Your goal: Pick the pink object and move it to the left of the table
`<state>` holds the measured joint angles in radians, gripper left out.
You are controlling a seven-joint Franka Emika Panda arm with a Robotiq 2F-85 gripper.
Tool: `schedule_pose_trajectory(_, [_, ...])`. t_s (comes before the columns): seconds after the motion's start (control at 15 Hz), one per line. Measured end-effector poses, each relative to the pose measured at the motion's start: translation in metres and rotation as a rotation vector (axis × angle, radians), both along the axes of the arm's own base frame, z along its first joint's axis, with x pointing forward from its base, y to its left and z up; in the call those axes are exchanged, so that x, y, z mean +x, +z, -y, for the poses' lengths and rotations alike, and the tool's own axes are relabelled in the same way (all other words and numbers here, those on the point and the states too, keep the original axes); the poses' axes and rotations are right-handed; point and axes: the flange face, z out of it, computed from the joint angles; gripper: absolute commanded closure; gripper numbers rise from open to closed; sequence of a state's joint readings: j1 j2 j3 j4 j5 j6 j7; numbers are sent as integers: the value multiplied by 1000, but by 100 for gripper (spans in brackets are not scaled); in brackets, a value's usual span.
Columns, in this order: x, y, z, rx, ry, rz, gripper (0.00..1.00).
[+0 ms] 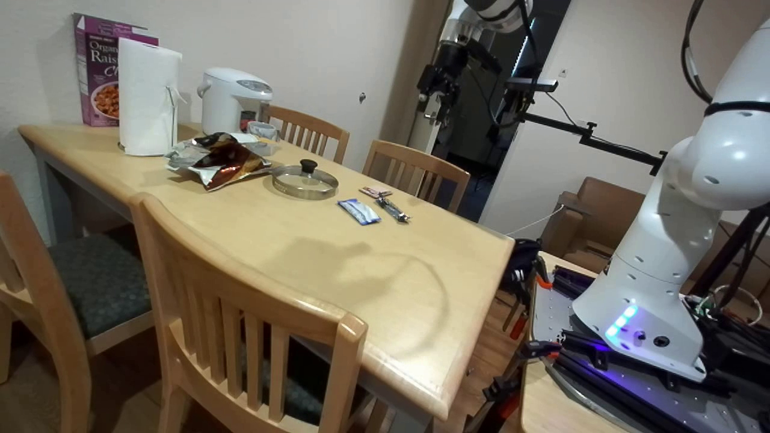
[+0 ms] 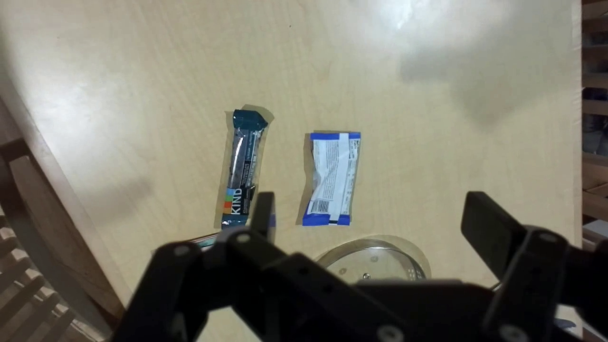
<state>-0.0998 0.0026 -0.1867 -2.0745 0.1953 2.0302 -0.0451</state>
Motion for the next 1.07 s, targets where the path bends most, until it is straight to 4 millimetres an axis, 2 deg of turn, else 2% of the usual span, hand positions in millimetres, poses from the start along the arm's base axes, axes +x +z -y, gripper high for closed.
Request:
schedule_pose_trajectory(0.33, [21, 1, 17, -27, -8, -15, 0])
schedule_pose_trajectory(0.53, [28, 1, 26, -57, 51, -9, 0])
schedule_pose_trajectory(1.07, [22, -2, 49, -170, 428, -25, 0])
